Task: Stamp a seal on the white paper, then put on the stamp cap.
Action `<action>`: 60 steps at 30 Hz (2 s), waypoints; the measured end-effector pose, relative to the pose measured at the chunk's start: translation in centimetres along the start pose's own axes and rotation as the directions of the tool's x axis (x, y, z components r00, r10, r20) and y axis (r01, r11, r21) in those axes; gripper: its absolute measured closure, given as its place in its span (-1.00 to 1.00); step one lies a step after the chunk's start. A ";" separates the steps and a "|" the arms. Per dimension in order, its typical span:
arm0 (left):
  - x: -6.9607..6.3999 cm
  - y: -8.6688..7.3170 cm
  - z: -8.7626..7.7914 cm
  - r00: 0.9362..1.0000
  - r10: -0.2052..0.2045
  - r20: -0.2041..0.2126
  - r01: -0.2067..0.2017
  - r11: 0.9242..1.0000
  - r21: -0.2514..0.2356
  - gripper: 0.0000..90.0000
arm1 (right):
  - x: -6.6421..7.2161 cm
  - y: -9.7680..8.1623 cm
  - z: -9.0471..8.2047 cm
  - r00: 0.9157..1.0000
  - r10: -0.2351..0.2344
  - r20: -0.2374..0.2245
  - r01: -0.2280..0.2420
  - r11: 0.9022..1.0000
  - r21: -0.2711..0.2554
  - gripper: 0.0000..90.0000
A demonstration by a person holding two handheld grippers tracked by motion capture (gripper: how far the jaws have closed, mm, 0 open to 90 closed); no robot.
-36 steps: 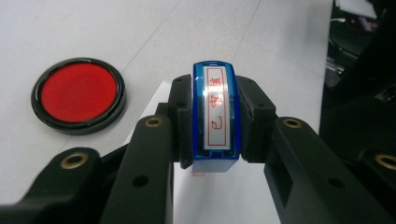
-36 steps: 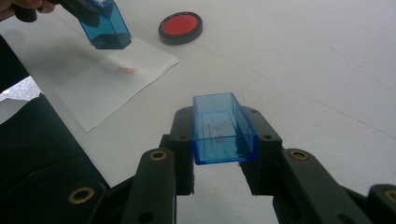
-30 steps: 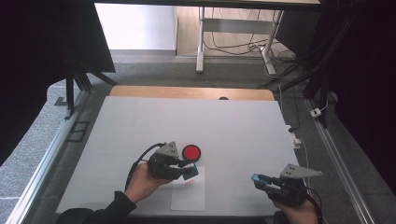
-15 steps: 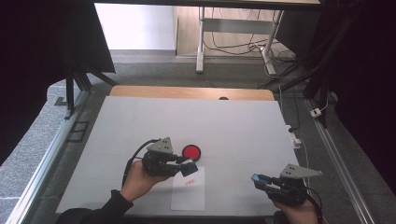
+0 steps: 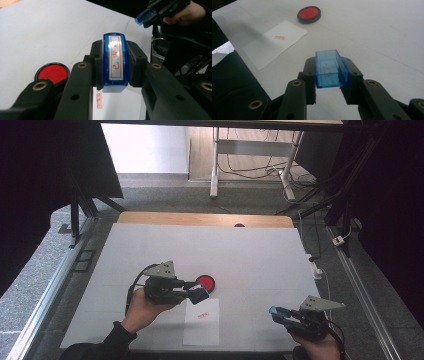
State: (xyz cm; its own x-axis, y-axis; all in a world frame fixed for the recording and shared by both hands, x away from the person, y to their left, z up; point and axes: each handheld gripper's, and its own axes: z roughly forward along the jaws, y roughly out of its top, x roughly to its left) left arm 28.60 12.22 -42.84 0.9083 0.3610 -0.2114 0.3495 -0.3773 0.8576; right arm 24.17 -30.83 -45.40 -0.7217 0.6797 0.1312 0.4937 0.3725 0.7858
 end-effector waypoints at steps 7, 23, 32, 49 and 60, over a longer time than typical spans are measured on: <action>0.0 0.0 0.0 1.000 0.002 0.010 -0.002 1.000 0.002 0.56 | 0.0 0.0 0.0 1.000 0.002 -0.002 -0.002 1.000 -0.006 0.51; 0.0 -0.1 0.0 1.000 0.010 0.026 -0.010 1.000 -0.002 0.56 | 0.3 0.5 0.0 1.000 -0.011 -0.019 0.010 0.999 -0.030 0.52; 0.1 -0.2 0.1 0.999 0.017 0.035 -0.018 1.000 0.002 0.56 | 1.1 1.2 0.6 0.997 -0.053 -0.054 0.051 0.998 -0.027 0.51; 0.0 -0.1 -0.1 0.999 0.034 0.042 -0.034 0.999 -0.002 0.56 | 3.3 3.7 3.3 0.977 -0.120 -0.177 0.118 0.993 -0.022 0.52; 0.0 0.1 -0.3 0.995 0.069 0.069 -0.068 0.998 -0.007 0.56 | 5.0 5.3 6.1 0.931 -0.179 -0.319 0.178 0.984 -0.031 0.52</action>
State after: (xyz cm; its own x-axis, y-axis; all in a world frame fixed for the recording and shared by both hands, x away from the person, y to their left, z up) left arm 28.52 12.45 -42.58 0.9438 0.2744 -0.1841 0.2851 -0.3949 0.8734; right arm 26.14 -21.60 -44.33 -0.9146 0.3647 0.1745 0.3420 0.4675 0.8152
